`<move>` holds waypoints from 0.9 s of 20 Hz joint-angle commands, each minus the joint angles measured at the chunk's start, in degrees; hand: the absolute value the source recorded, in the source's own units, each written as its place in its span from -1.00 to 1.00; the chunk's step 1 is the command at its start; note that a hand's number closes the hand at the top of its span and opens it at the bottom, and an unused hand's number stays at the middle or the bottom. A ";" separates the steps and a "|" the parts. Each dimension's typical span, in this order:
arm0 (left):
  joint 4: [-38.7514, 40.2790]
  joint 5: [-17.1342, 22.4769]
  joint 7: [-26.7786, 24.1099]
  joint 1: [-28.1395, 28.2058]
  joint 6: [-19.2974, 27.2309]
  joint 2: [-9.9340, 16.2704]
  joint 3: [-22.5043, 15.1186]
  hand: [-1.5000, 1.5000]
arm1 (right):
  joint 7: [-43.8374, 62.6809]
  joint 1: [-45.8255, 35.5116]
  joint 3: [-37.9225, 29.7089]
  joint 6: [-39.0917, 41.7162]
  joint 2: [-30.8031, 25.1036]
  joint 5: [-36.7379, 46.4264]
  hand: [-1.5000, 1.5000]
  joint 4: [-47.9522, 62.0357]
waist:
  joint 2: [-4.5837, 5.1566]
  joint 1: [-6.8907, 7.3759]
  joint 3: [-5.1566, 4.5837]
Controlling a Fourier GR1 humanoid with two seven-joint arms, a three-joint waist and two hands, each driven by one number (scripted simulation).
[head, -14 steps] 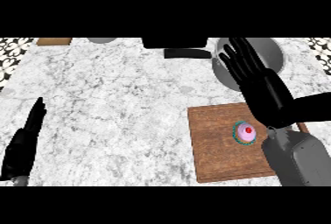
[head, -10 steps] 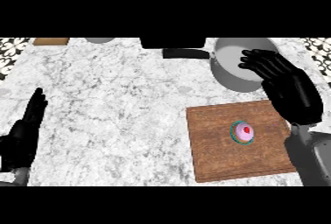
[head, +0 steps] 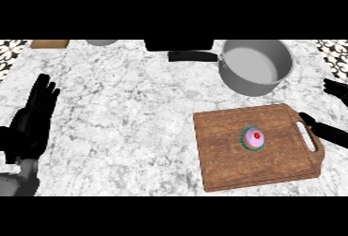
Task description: Pick the cupcake from the cutting board and place it in the pot
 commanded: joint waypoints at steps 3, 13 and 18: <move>-0.63 -0.45 3.66 -2.50 -0.58 -2.31 0.55 0.00 | -16.32 4.10 -2.87 0.85 1.33 3.25 -1.00 4.03 | -0.34 1.30 -0.10; -0.84 -1.15 6.28 -4.74 -0.73 -2.75 0.89 0.00 | 15.54 5.26 7.02 17.25 -16.09 7.80 -1.00 -12.26 | -0.26 1.81 -0.29; 1.94 -2.25 6.18 -6.51 -1.36 -3.23 0.80 0.00 | 31.79 1.62 14.37 21.74 -17.66 10.87 -1.00 -20.70 | -0.19 1.49 -0.31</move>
